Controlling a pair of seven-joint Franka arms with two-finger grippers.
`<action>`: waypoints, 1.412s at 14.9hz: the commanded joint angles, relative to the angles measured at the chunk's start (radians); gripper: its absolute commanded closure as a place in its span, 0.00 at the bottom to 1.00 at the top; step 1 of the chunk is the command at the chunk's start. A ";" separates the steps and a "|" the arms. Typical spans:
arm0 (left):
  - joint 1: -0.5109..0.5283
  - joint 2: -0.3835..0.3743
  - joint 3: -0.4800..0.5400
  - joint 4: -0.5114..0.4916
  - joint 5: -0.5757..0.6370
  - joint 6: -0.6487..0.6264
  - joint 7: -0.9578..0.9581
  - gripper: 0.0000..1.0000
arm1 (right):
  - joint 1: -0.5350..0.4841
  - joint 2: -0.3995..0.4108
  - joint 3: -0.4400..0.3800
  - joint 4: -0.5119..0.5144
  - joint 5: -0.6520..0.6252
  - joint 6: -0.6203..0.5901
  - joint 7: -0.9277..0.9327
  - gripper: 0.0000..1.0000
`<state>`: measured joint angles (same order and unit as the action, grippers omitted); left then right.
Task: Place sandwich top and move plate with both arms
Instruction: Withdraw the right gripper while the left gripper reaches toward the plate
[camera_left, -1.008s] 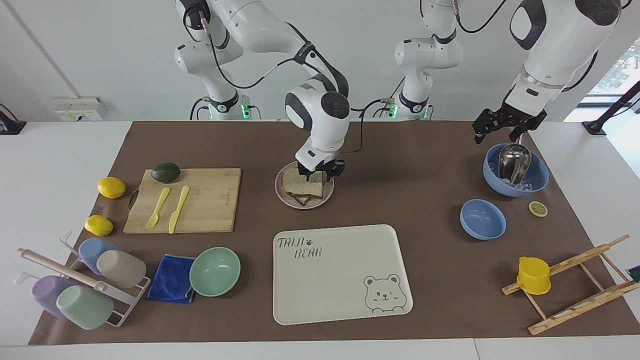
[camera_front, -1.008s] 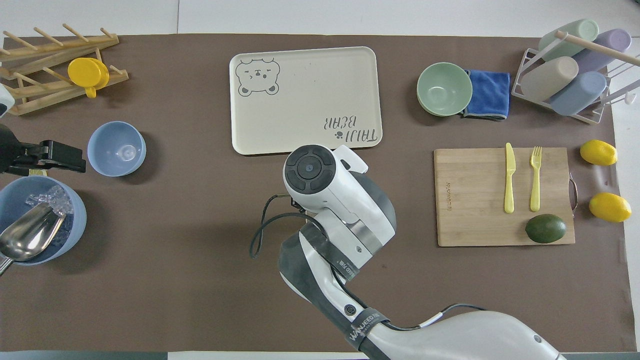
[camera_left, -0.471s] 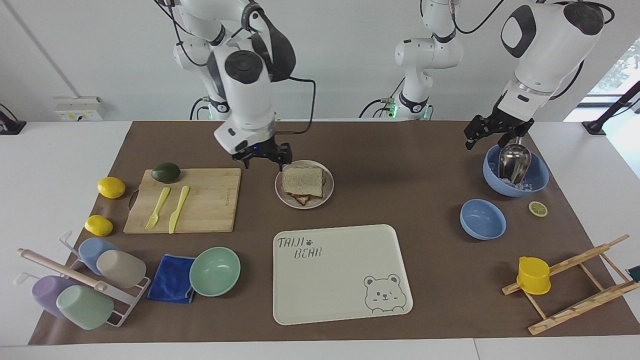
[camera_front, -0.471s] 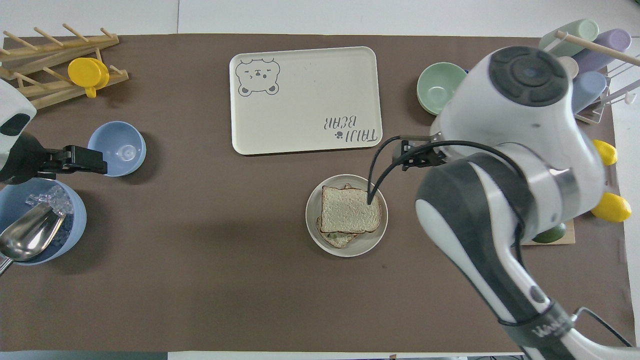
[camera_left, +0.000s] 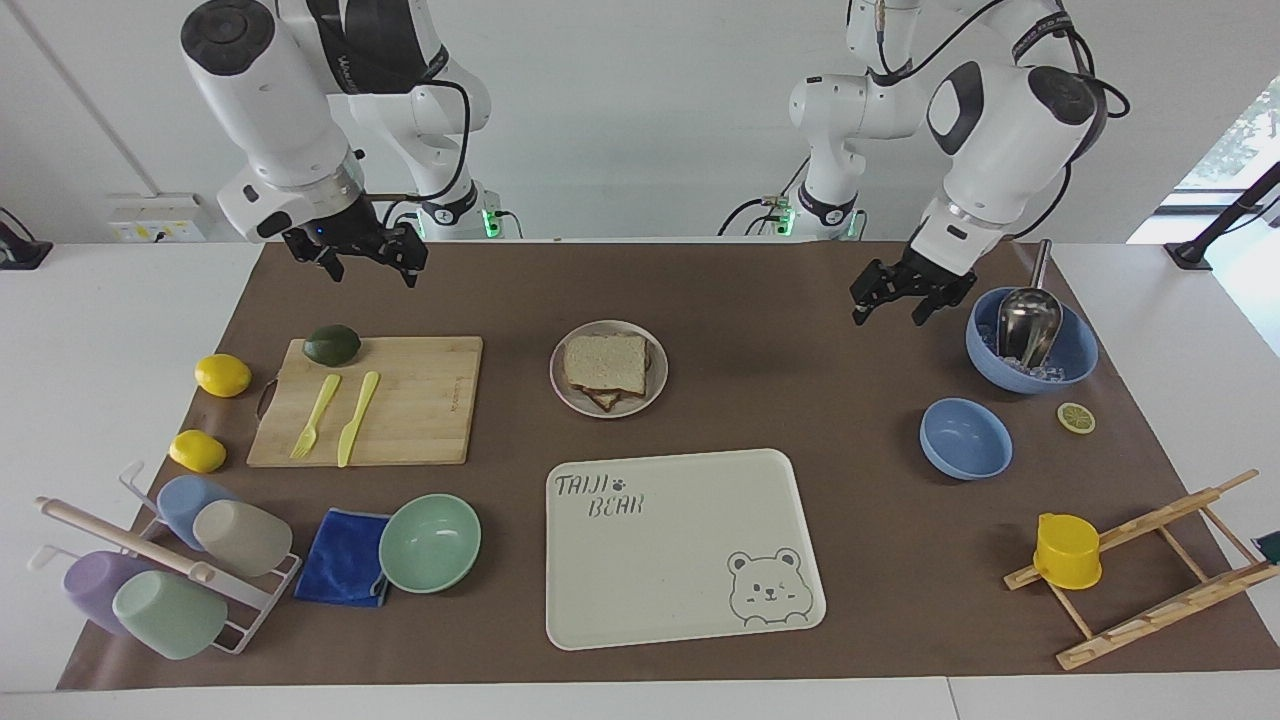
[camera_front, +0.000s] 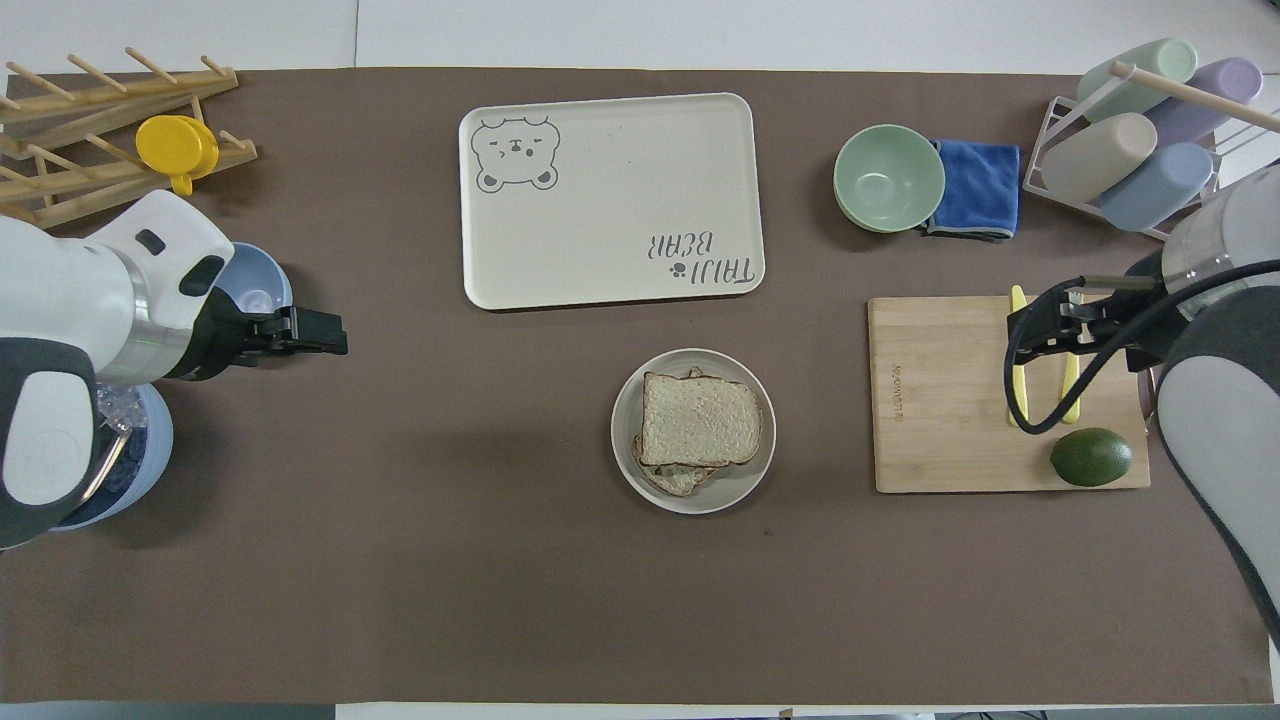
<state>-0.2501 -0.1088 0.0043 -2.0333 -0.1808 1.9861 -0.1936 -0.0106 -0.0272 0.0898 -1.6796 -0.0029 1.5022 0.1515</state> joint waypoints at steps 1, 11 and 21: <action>-0.130 -0.005 0.011 -0.111 -0.012 0.149 -0.090 0.00 | 0.003 0.007 -0.034 -0.017 0.020 -0.002 -0.078 0.00; -0.368 0.248 0.011 -0.133 -0.190 0.470 -0.139 0.00 | 0.071 0.027 -0.205 0.040 0.009 -0.053 -0.193 0.00; -0.428 0.305 0.011 -0.133 -0.230 0.467 -0.191 0.09 | 0.061 0.015 -0.236 0.066 0.049 -0.033 -0.178 0.00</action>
<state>-0.6489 0.1962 -0.0008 -2.1649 -0.3927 2.4409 -0.3555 0.0605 -0.0028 -0.1413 -1.6183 0.0186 1.4707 -0.0153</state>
